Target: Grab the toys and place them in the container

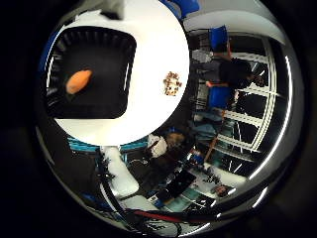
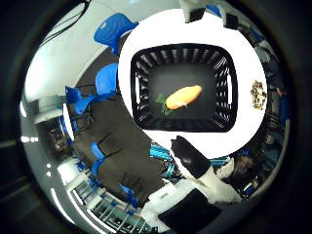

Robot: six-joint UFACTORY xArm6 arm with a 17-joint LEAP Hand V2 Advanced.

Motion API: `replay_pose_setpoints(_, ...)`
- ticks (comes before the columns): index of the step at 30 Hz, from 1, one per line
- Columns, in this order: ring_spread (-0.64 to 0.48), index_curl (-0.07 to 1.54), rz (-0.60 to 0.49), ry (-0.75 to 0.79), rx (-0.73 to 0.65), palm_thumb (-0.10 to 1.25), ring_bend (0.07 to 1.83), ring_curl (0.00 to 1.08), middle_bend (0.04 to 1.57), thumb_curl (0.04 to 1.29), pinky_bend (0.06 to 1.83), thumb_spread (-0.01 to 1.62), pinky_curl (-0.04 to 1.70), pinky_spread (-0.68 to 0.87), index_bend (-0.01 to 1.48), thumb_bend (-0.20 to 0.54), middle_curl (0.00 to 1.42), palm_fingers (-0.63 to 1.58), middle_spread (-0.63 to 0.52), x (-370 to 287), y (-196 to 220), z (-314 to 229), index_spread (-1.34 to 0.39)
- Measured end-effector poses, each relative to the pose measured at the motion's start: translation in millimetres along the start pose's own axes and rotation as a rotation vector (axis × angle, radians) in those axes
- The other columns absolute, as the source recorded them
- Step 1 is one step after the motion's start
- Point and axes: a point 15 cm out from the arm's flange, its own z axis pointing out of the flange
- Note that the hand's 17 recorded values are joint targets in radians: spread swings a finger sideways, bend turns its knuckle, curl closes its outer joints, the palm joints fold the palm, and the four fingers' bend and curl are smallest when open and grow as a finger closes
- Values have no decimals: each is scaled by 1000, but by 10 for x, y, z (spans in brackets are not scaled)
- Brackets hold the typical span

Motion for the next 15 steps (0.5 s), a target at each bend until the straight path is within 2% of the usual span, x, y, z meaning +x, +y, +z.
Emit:
replay_pose_setpoints(3, 158, 382, 1, 1, -22, 633, 503, 321, 270, 300, 557, 1201, 463, 420, 165, -21, 411, 37, -40, 40, 16, 83, -457)
replay_pose_setpoints(8, 173, 323, -16, -8, -51, 605, 443, 282, 243, 287, 500, 1193, 398, 423, 160, -19, 374, 67, -26, 282, 176, 200, -438)
replay_pose_setpoints(15, 175, 289, 62, -48, -62, 598, 401, 259, 221, 279, 459, 1190, 350, 414, 157, -17, 353, 107, -19, 971, 484, 336, -421)
